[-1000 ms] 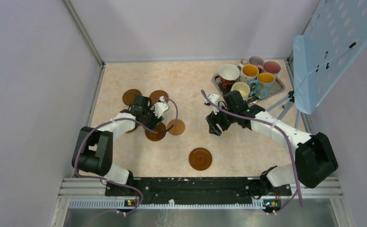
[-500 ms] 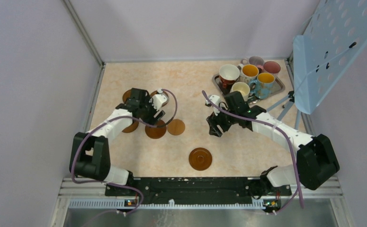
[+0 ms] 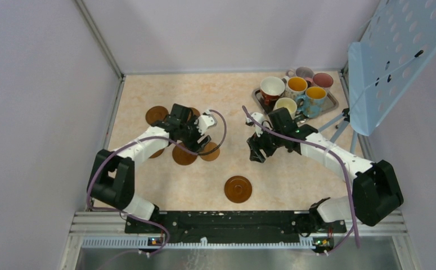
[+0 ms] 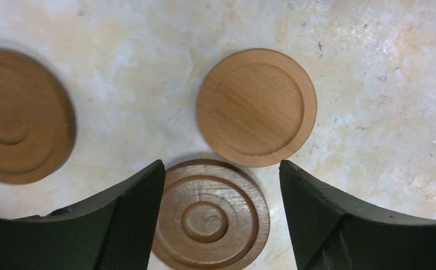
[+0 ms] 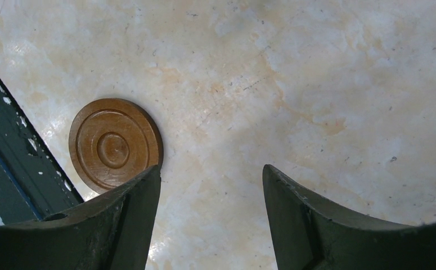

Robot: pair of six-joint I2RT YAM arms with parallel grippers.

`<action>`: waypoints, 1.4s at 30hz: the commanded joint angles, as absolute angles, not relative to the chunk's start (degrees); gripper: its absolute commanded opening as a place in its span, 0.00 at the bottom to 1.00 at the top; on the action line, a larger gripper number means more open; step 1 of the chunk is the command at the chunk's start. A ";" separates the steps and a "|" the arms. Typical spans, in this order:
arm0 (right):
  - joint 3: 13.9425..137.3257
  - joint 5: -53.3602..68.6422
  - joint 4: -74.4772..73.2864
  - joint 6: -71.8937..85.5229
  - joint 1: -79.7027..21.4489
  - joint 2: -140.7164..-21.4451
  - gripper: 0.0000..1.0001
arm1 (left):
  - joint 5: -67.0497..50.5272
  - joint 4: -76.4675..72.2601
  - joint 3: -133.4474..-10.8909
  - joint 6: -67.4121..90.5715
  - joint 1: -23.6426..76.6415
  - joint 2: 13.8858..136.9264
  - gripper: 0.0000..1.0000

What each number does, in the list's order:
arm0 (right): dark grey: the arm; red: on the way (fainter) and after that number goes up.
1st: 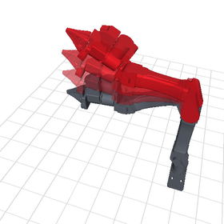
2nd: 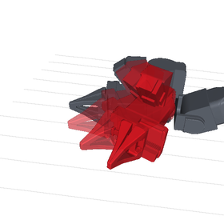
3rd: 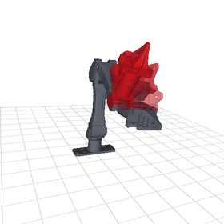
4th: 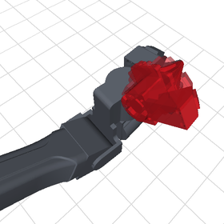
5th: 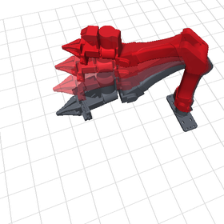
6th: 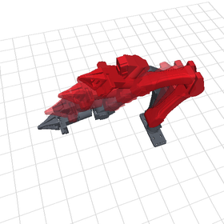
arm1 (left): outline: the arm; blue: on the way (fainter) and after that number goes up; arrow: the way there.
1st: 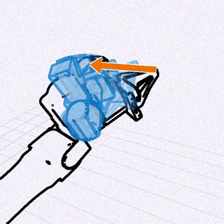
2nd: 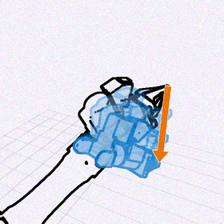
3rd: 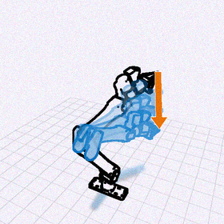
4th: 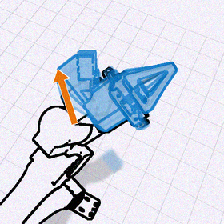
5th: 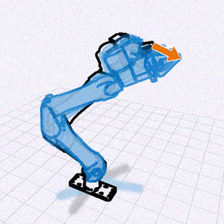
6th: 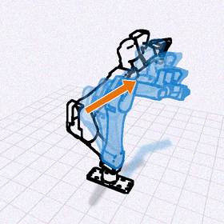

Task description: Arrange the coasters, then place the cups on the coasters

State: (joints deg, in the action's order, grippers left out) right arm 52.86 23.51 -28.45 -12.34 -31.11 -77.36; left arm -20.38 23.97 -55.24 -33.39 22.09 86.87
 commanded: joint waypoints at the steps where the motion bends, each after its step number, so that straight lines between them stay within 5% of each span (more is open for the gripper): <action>1: 56.39 26.91 -29.65 -11.78 -29.09 -75.56 0.66 | -19.87 22.47 -58.15 -32.04 23.71 91.72 0.78; 20: 55.96 28.22 -28.79 -12.20 -26.12 -74.56 0.66 | -11.61 15.81 -70.76 -26.08 27.13 112.32 0.48; 42: 55.09 29.43 -28.53 -12.48 -25.33 -74.11 0.66 | -13.18 16.90 -92.38 -20.69 20.85 126.81 0.48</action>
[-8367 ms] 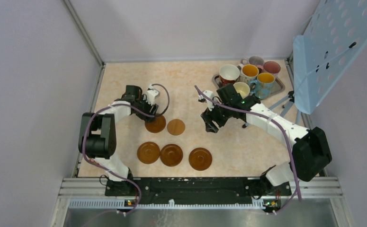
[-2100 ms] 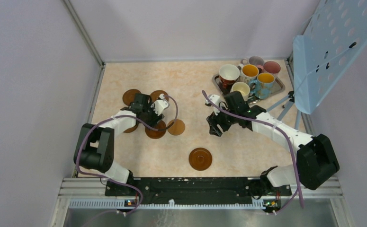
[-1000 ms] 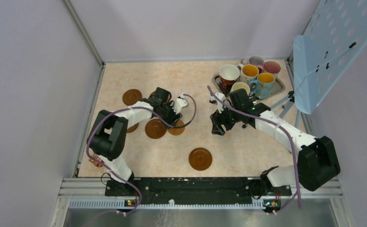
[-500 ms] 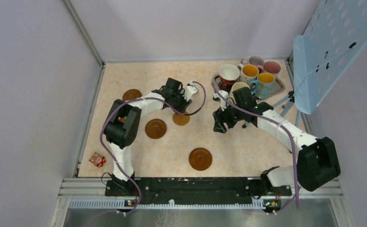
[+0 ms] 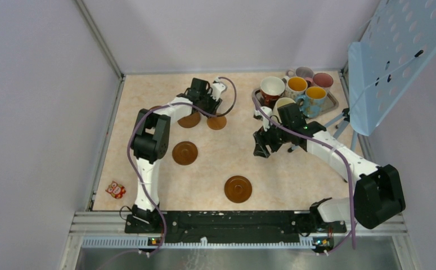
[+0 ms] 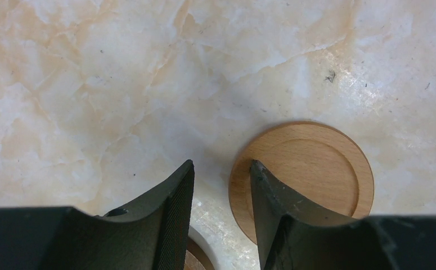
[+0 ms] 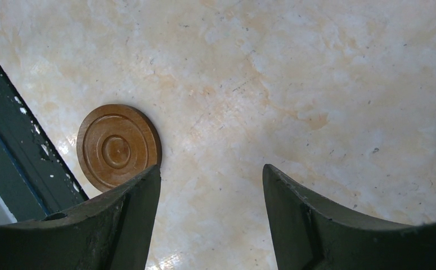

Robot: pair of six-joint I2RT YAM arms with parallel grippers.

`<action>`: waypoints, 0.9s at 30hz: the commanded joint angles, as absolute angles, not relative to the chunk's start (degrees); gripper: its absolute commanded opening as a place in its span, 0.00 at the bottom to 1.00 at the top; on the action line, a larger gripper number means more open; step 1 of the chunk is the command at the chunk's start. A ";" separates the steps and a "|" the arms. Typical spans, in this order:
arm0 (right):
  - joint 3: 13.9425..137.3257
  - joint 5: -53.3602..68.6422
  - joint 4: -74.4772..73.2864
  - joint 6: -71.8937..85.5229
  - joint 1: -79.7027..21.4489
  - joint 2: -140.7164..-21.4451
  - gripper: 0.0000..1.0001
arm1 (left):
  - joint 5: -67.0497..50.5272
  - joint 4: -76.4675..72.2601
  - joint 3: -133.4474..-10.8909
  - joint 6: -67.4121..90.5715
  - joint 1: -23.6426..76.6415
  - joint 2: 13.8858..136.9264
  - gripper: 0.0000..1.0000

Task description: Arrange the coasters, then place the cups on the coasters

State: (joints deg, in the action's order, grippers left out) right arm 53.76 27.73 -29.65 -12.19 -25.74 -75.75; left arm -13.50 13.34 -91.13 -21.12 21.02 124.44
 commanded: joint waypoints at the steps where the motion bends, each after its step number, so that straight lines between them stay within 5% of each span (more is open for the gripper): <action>1: 55.23 29.51 -28.70 -12.52 -25.32 -74.05 0.66 | -13.25 17.02 -92.70 -20.66 20.70 126.63 0.49; 13: 57.26 27.70 -31.43 -12.96 -25.31 -71.67 0.66 | -22.63 23.47 -87.88 -20.62 19.86 107.57 0.74; 27: 59.45 23.44 -31.52 -9.28 -24.67 -72.17 0.65 | -32.40 24.72 -55.98 -25.06 32.84 83.30 0.78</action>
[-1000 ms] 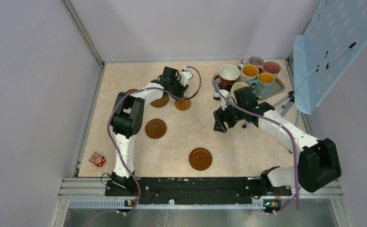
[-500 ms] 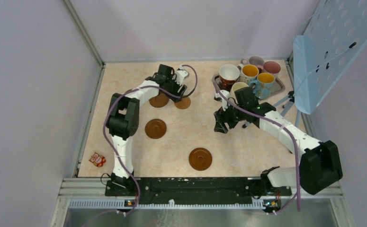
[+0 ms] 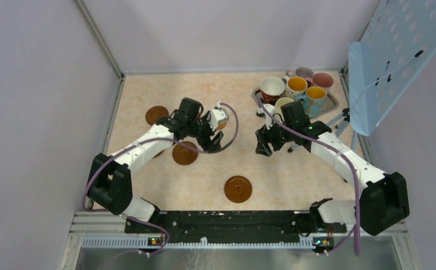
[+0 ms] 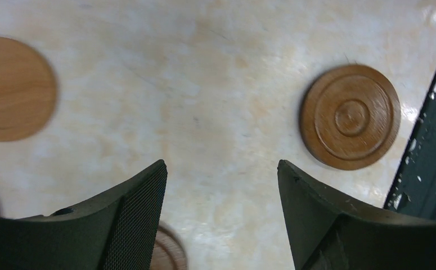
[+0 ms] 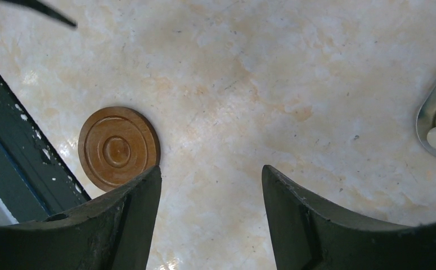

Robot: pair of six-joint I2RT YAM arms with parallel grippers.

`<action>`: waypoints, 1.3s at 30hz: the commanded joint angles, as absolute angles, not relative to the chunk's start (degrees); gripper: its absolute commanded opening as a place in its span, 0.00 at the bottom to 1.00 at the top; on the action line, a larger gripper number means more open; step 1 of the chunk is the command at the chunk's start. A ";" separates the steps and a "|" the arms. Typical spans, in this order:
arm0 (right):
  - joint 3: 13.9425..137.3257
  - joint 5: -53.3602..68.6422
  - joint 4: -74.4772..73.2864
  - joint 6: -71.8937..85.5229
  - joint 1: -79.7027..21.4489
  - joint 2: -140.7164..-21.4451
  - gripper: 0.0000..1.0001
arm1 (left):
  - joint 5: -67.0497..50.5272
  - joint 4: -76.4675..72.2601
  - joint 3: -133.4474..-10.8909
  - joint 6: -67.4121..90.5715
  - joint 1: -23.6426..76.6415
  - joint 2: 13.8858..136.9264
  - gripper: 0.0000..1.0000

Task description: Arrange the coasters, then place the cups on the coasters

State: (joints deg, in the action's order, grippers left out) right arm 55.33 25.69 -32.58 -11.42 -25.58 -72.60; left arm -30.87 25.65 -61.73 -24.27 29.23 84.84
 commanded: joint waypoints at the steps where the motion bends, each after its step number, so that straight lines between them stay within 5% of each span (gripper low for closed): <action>1: 59.67 22.46 -31.21 -8.62 -24.41 -72.35 0.64 | -31.54 23.72 -54.56 -24.97 34.53 82.91 0.77; 24: 60.33 14.24 -25.63 -2.53 -22.41 -73.24 0.62 | -17.08 14.88 -53.77 -25.67 58.70 95.73 0.82; 34: 59.60 16.04 -22.75 -2.81 -22.47 -74.44 0.60 | -15.00 17.91 -55.54 -23.19 52.40 99.06 0.56; 39: 59.90 16.68 -21.60 -2.69 -22.48 -75.57 0.60 | -14.69 15.68 -53.34 -23.39 44.52 96.69 0.53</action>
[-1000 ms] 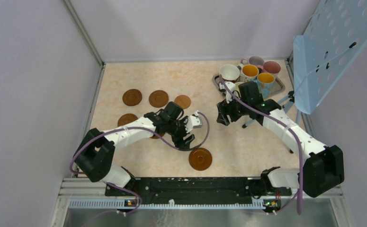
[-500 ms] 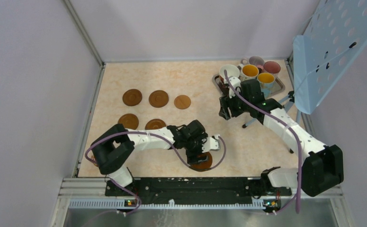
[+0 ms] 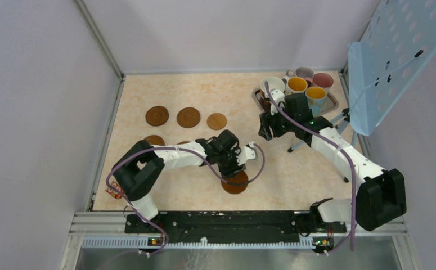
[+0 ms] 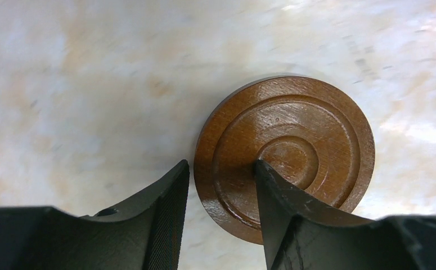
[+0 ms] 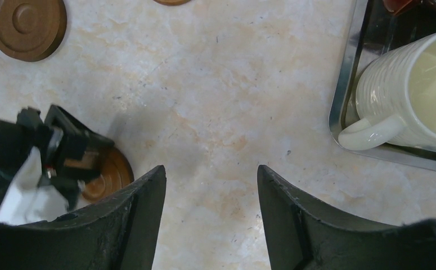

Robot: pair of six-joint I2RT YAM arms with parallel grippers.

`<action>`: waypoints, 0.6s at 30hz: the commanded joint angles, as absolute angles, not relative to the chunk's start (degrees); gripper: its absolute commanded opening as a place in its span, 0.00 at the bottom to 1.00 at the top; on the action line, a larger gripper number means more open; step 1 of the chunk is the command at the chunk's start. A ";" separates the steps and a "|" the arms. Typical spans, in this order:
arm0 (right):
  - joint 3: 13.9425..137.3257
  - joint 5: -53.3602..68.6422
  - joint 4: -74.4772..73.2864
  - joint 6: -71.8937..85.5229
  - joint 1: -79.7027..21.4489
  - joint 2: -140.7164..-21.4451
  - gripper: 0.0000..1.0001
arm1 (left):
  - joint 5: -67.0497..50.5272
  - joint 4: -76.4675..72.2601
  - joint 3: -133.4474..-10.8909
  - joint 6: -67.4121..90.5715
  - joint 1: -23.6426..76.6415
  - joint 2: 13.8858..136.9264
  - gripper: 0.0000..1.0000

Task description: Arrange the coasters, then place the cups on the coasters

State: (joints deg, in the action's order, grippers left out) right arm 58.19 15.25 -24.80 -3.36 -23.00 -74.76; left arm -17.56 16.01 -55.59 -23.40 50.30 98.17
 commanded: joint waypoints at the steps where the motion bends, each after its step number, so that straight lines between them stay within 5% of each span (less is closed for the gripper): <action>1: 59.97 16.84 -21.35 -2.58 -22.45 -75.85 0.60 | -14.68 15.34 -53.41 -23.38 42.71 96.68 0.52; 18: 60.69 18.65 -21.16 -2.48 -22.51 -77.29 0.59 | -13.98 12.36 -59.41 -22.01 33.84 102.38 0.54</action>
State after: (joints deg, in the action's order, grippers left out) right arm 58.19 17.34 -23.11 -2.79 -23.00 -77.17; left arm -16.43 13.69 -57.06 -22.57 34.24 99.50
